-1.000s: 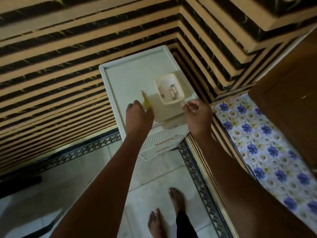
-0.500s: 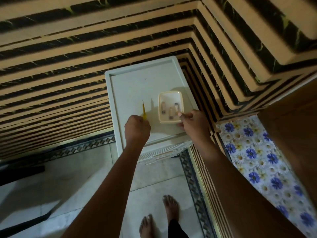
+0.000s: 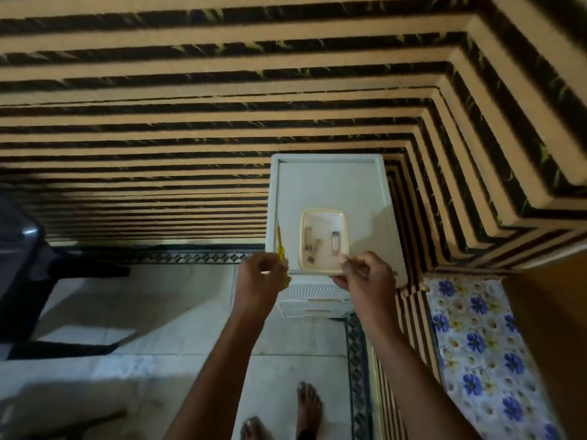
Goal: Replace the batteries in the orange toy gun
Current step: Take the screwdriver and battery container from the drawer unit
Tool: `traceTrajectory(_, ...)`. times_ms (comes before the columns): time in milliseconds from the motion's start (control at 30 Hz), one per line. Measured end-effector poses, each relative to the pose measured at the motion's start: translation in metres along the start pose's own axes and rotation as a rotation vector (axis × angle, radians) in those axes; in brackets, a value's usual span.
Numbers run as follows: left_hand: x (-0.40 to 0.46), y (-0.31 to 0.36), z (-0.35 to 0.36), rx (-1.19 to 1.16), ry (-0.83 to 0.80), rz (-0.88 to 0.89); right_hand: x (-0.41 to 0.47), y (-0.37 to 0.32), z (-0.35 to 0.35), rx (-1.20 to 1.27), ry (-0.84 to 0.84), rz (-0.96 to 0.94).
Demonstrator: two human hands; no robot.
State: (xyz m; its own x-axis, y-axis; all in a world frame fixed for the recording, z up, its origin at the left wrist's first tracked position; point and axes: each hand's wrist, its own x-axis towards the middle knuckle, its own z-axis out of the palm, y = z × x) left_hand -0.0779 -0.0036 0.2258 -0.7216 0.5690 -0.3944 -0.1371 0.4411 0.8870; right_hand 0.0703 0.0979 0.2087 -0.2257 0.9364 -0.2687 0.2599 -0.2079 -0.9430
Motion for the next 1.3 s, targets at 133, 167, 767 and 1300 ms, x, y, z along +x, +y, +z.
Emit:
traceTrajectory(133,-0.043,0.0,-0.051,-0.052,0.089,0.001,-0.044,-0.021,0.023,-0.016,-0.071,-0.051)
traceTrajectory(167,-0.053,0.0,-0.064,-0.069,0.107,0.0,-0.055,-0.025,0.029,-0.02,-0.093,-0.07)
traceTrajectory(767,-0.289,-0.144,-0.348,-0.144,0.548,-0.017,-0.375,-0.014,0.168,-0.029,-0.609,-0.146)
traceTrajectory(1300,-0.419,-0.293,-0.616,-0.232,0.76,-0.084,-0.645,0.049,0.36,-0.209,-0.778,-0.293)
